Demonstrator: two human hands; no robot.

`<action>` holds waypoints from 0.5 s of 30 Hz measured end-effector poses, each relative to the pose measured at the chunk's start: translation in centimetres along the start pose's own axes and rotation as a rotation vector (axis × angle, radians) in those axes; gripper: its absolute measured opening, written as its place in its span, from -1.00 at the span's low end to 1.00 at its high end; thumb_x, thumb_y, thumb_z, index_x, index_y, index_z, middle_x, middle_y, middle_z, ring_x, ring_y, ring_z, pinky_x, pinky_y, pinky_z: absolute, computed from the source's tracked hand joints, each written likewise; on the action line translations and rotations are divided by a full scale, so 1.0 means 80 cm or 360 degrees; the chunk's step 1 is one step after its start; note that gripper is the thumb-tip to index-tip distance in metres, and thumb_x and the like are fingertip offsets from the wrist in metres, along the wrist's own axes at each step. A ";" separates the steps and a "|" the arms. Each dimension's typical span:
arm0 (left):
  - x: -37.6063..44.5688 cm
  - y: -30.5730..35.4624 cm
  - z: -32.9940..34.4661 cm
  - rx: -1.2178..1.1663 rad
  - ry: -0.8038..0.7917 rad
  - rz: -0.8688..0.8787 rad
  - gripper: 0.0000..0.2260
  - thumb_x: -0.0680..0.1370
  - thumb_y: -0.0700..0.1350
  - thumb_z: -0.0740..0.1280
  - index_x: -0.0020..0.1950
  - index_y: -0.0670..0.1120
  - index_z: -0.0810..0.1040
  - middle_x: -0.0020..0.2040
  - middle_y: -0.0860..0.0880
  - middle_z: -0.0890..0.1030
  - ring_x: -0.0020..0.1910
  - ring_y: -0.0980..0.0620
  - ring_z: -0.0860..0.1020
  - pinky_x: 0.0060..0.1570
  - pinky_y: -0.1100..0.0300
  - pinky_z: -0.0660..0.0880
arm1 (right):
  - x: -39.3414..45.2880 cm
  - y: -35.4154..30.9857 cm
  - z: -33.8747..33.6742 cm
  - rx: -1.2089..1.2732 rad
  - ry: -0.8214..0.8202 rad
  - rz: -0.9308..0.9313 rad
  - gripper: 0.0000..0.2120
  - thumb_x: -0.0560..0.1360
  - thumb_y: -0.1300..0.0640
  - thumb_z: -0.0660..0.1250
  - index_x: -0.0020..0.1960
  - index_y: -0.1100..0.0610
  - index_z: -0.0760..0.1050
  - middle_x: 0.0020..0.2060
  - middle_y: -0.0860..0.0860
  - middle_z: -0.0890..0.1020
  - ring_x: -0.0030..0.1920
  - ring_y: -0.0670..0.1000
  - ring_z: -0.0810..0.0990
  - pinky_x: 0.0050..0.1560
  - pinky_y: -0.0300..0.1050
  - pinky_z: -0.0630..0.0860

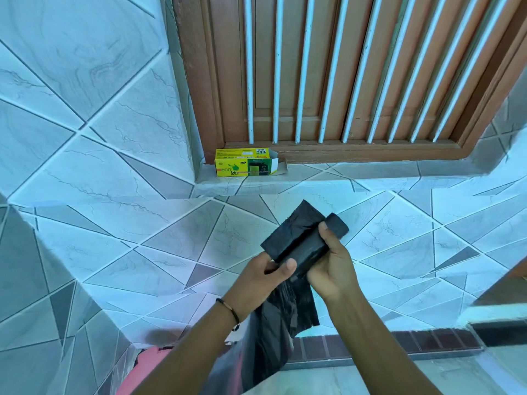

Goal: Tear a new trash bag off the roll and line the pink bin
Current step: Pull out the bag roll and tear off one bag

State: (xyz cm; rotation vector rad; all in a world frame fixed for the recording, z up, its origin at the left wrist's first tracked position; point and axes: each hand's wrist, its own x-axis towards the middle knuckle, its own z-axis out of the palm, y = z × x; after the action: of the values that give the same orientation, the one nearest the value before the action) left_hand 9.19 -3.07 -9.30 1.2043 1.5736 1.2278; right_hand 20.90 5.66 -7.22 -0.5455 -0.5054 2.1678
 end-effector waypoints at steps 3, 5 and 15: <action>-0.001 0.008 -0.002 -0.0097 0.0163 -0.0026 -0.87 0.50 0.13 0.31 -0.12 0.12 0.58 -0.08 -0.05 0.68 -0.07 -0.03 0.65 0.08 0.04 0.56 | -0.004 0.001 -0.005 -0.0185 -0.0044 -0.0001 -0.41 0.18 0.08 0.56 0.16 0.15 0.47 0.00 0.13 0.62 0.02 0.11 0.59 -0.03 -0.04 0.61; 0.000 0.013 -0.010 -0.0043 0.0340 -0.0008 -0.87 0.55 -0.06 0.29 -0.14 0.12 0.60 -0.11 0.01 0.69 -0.08 0.00 0.65 0.10 0.00 0.57 | -0.006 -0.007 -0.010 -0.0412 -0.0029 0.0000 -0.53 0.21 0.12 0.52 0.07 0.16 0.51 -0.08 0.10 0.64 -0.04 0.09 0.59 -0.08 -0.05 0.61; -0.005 0.016 -0.022 0.0395 0.0610 0.0292 -0.84 0.56 -0.12 0.27 0.04 -0.10 0.63 -0.10 0.04 0.64 -0.09 0.07 0.60 -0.16 0.52 0.44 | -0.019 -0.037 -0.010 -0.1134 -0.0042 0.0042 -0.81 0.34 0.27 0.45 -0.08 0.11 0.53 -0.20 0.09 0.65 -0.29 0.11 0.67 -0.32 -0.03 0.62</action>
State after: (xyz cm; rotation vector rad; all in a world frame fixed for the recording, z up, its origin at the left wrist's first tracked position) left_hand 7.89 -3.77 -7.64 1.3509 1.9767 1.4816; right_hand 24.03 6.30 -5.99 -0.8998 -1.3062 1.9821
